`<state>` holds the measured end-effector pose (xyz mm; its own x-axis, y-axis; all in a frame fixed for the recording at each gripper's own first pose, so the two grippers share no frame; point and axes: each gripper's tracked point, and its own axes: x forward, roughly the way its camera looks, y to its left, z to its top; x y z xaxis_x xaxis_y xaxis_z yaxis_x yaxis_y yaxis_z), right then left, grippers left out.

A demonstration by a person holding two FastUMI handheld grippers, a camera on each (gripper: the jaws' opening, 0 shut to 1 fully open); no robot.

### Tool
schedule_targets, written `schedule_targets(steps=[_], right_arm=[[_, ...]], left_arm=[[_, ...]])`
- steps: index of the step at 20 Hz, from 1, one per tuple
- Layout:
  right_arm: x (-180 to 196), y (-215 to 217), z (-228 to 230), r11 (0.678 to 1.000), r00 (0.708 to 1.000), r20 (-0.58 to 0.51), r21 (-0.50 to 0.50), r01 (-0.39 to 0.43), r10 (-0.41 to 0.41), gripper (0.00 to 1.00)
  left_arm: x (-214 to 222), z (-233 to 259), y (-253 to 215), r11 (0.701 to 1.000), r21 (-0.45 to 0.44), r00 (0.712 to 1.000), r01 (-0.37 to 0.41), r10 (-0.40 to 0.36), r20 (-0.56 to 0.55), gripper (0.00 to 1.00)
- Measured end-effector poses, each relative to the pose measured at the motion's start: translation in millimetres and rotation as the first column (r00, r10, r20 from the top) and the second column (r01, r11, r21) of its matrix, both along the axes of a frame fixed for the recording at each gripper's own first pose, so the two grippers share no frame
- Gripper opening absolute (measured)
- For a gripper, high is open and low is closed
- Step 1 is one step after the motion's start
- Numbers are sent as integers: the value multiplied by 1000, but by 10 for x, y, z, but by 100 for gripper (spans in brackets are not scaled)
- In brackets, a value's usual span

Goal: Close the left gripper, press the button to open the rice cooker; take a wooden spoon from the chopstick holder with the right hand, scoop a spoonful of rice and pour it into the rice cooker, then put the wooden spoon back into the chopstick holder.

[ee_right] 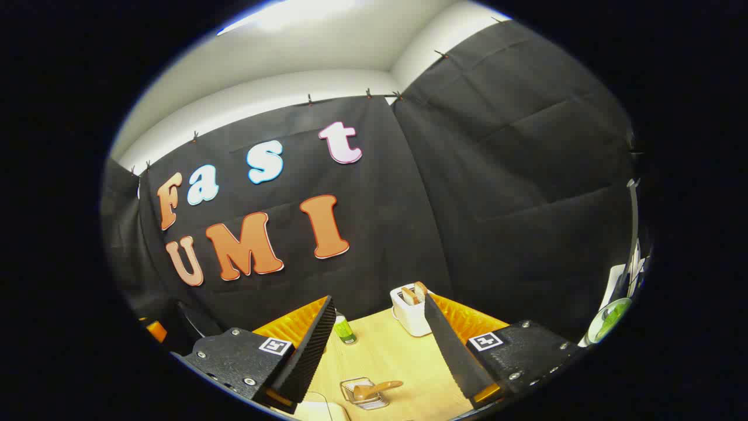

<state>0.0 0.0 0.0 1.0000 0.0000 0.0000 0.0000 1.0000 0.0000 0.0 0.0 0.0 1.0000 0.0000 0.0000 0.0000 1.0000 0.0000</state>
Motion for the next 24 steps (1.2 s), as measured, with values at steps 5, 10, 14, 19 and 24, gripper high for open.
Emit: schedule_targets(steps=[5,10,14,19,24], right_arm=[[-306,271,-1,990,999,-48,-142,3,-10,95],[-208,347,176,969,999,-38,-242,-43,35,95],[-88,335,244,964,996,-43,-255,-81,73,95],[53,270,186,953,994,-46,-285,-105,96,100],[147,323,59,944,986,-88,-290,-159,139,95]], left_arm=[[-56,115,473,999,-43,1000,-17,15,-27,93],[-109,459,677,997,-24,997,-73,74,13,100],[-135,527,598,995,8,994,-99,99,44,93],[-109,492,362,997,-38,997,-72,73,23,93],[-71,465,344,993,-16,993,-118,118,8,82]])
